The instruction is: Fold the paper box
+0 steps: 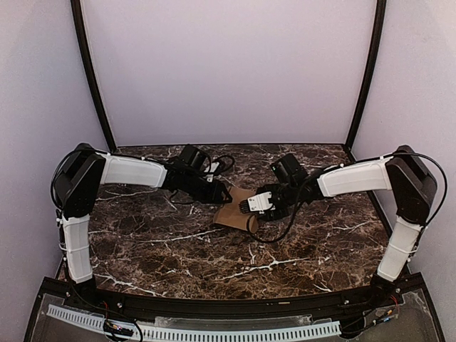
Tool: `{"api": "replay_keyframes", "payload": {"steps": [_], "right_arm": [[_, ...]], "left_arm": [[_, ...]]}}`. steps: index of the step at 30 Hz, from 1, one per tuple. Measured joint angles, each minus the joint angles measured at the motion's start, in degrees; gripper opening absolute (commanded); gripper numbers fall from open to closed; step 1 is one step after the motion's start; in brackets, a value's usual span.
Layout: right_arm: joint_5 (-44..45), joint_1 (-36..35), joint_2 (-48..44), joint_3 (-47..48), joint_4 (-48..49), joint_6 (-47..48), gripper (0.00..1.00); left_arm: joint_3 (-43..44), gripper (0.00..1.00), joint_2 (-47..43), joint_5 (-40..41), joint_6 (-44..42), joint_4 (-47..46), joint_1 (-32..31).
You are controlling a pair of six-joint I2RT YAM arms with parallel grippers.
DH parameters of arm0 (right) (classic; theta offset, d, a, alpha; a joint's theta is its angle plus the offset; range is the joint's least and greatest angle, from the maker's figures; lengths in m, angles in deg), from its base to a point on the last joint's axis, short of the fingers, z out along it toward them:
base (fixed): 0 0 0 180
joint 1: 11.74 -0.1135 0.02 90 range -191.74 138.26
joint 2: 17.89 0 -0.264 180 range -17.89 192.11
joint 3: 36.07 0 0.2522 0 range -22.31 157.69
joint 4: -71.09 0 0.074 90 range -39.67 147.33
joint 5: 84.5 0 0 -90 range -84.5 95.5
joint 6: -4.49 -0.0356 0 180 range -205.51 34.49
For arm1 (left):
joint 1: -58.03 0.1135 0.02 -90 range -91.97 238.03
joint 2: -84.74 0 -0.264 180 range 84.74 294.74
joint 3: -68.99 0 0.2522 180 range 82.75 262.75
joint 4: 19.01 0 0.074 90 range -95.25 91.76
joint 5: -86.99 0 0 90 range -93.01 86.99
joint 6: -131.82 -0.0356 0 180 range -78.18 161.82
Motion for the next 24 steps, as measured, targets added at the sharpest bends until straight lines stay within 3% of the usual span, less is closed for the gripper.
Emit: {"api": "replay_keyframes", "payload": {"steps": [8,15,24], "right_arm": [[0.2,1.5,0.1,0.0,0.3,2.1,0.68],[0.4,2.1,2.3,1.7,1.0,3.0,0.65],[-2.3,3.6,4.3,3.8,1.8,1.8,0.62]], "left_arm": [[0.7,0.36,0.8,-1.4,0.0,0.0,0.4],[0.9,0.36,1.0,-1.7,0.1,0.1,0.6],[1.3,0.51,1.0,-2.8,1.1,0.4,1.0]]}}
